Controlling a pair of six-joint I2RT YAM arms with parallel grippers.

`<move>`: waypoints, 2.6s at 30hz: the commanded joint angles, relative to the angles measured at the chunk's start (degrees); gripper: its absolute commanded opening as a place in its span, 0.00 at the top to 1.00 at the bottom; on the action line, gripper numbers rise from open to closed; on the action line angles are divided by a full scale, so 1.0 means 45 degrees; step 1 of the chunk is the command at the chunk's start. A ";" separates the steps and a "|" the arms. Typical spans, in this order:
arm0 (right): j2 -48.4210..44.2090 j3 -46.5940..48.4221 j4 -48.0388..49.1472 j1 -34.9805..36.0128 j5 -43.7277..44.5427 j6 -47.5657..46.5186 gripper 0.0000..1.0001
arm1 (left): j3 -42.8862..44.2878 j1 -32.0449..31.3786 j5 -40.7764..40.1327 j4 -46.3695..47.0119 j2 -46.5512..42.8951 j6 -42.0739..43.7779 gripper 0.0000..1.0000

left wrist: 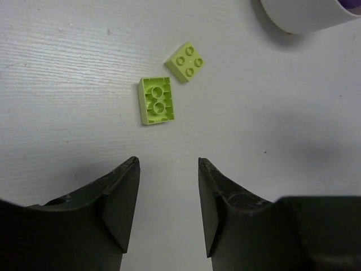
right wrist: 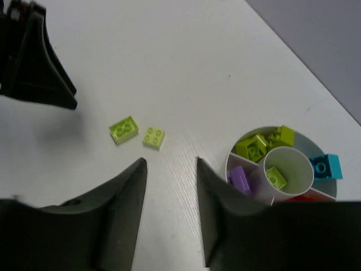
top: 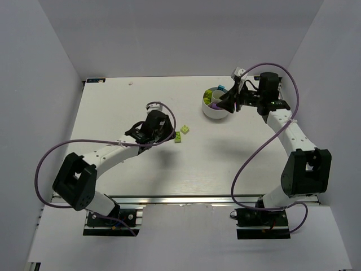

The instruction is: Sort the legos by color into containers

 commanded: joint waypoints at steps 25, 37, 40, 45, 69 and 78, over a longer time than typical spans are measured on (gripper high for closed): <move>-0.2324 -0.2707 -0.0097 -0.0038 0.3049 0.1347 0.21 | 0.4209 -0.1397 -0.2950 -0.2806 0.4512 0.0192 0.36; -0.2247 -0.2786 0.0079 -0.0058 0.3050 0.1504 0.21 | 0.5753 -0.1436 -0.3909 -0.3609 0.6330 0.0466 0.37; -0.2227 -0.2747 0.0079 -0.0058 0.3030 0.1543 0.21 | 0.5948 -0.1436 -0.3870 -0.3532 0.6681 0.0524 0.37; -0.2207 -0.2649 0.0079 -0.0058 0.3030 0.1640 0.21 | 0.6066 -0.1456 -0.3597 -0.3317 0.7052 0.0622 0.41; 0.0642 -0.0365 -0.2810 0.1582 0.2171 0.8671 0.28 | -0.0063 -0.1533 0.1810 0.3789 0.0965 0.2965 0.86; 0.1034 -0.0676 -0.2383 0.2930 0.2113 0.9725 0.40 | -0.1747 -0.1592 0.3473 0.6389 -0.0037 0.3532 0.86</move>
